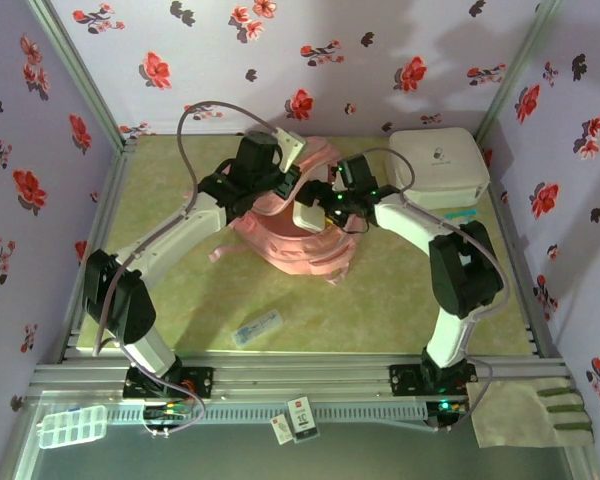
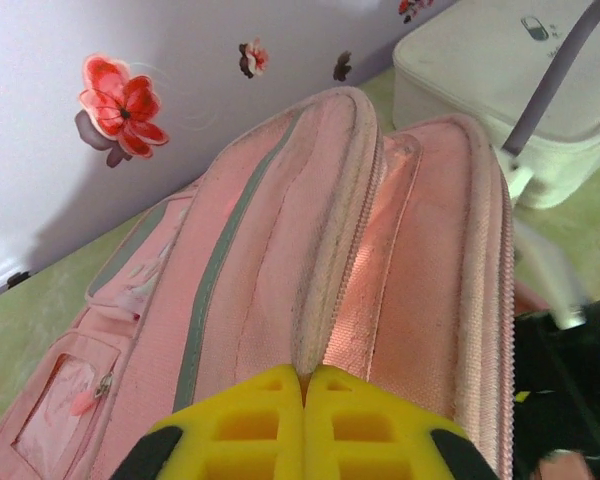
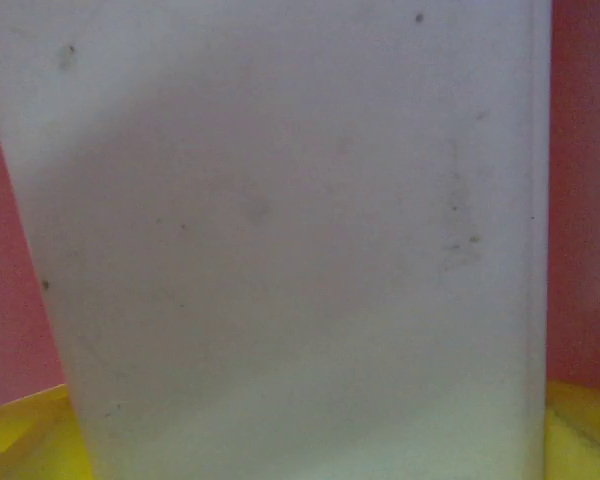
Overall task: Pack the student bag
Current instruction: Place the glasses case in the student bag.
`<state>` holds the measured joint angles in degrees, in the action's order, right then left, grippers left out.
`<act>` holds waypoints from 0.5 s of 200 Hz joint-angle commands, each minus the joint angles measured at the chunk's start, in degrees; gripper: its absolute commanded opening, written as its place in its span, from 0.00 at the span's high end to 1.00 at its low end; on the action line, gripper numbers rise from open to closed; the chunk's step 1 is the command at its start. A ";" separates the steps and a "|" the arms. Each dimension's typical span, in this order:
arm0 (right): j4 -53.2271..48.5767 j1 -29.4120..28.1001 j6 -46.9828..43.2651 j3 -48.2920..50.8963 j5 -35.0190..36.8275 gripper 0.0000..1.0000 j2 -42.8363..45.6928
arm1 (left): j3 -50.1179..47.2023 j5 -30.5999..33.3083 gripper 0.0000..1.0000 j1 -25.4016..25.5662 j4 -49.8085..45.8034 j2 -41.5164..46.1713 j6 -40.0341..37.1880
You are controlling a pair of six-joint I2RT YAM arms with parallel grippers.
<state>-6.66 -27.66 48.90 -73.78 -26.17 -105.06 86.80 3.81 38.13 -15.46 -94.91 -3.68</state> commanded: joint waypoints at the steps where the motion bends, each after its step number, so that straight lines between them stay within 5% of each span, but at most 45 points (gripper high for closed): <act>1: 21.95 -0.11 9.53 -1.33 -1.51 0.05 -2.99 | 4.98 0.10 1.00 -0.50 4.98 2.85 4.27; 18: 29.45 -0.05 12.98 0.13 -1.61 0.03 -4.53 | 5.30 0.12 1.00 -0.69 4.53 2.48 4.37; 57: 27.59 -0.11 11.17 2.18 -1.39 0.01 -3.78 | 5.44 0.06 1.00 -0.94 3.69 2.00 4.33; 100: 20.99 -0.54 8.59 4.46 3.11 0.20 -3.11 | 5.82 -0.01 1.00 -0.95 3.51 1.42 4.67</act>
<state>16.62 -27.66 58.83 -70.61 -26.55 -110.04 88.49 4.05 37.23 -17.78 -94.91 -0.32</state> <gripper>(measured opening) 0.855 0.053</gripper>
